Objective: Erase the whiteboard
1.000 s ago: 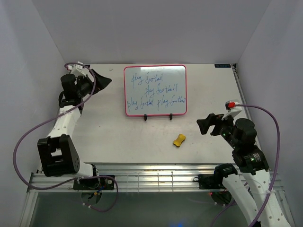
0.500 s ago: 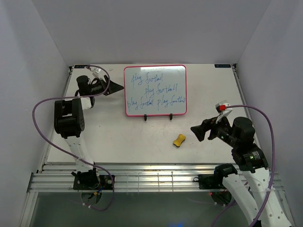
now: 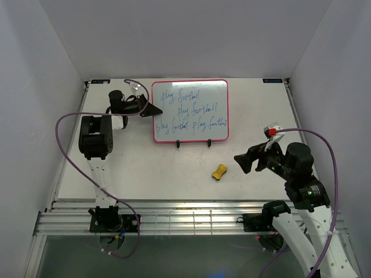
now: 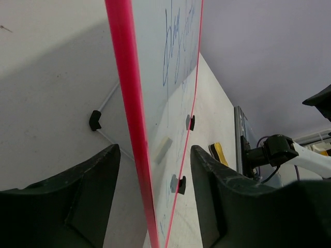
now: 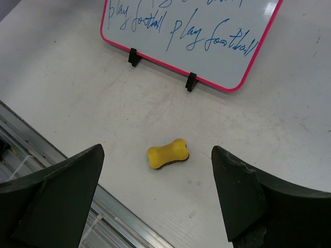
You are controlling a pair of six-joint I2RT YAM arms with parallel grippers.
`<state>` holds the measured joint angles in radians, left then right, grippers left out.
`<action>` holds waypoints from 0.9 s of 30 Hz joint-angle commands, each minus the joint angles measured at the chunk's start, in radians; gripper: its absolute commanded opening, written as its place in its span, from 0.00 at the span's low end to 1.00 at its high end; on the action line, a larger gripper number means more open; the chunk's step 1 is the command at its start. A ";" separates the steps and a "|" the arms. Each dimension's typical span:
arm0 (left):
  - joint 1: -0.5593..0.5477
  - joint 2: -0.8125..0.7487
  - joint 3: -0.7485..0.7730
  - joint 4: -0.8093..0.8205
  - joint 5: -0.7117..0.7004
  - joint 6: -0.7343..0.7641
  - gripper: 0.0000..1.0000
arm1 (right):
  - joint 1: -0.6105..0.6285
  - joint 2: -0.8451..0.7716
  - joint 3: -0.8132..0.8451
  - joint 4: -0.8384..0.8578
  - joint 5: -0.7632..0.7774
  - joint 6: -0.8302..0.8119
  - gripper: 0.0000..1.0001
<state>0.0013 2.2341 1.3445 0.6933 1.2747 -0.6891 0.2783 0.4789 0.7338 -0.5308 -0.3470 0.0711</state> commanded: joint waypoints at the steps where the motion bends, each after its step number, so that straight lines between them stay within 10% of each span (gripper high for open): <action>1: -0.020 -0.025 -0.004 0.037 0.061 0.020 0.66 | 0.007 0.004 0.041 0.000 -0.012 -0.013 0.90; 23: -0.034 0.038 0.045 0.041 0.069 0.000 0.34 | 0.007 0.013 0.033 -0.017 -0.041 -0.007 0.90; 27: -0.034 0.047 0.050 0.044 0.071 -0.003 0.15 | 0.006 0.015 0.029 -0.015 -0.043 -0.004 0.90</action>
<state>-0.0280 2.2749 1.3647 0.7136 1.3281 -0.7151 0.2783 0.4908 0.7349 -0.5526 -0.3702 0.0708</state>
